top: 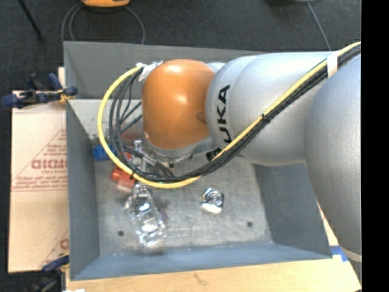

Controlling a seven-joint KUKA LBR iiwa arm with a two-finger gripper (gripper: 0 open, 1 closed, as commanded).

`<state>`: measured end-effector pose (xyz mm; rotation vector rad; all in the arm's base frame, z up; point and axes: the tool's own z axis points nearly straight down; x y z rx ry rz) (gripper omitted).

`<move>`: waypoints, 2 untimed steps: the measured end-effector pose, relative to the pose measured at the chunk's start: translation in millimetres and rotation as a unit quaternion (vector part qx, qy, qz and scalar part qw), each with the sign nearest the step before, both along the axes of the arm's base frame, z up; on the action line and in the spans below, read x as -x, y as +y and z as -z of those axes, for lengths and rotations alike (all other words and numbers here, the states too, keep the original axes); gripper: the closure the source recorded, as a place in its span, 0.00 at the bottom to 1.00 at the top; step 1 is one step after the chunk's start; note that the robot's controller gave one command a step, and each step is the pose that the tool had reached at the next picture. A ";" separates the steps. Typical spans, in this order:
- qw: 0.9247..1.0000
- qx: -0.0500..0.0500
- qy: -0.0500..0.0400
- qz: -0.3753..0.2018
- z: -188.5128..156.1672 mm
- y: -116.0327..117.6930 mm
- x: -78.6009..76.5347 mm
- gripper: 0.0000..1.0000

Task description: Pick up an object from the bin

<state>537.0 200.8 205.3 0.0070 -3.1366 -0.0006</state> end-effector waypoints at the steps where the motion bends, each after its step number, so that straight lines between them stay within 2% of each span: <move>1: 0.998 -0.002 -0.001 0.060 92.1 -30.1 -15.9 0.00; 2: 0.999 -0.004 -0.008 0.042 91.9 -31.0 -17.9 0.00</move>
Offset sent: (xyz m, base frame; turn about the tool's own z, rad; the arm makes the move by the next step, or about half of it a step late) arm 0.0147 -0.0311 -0.0930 0.1188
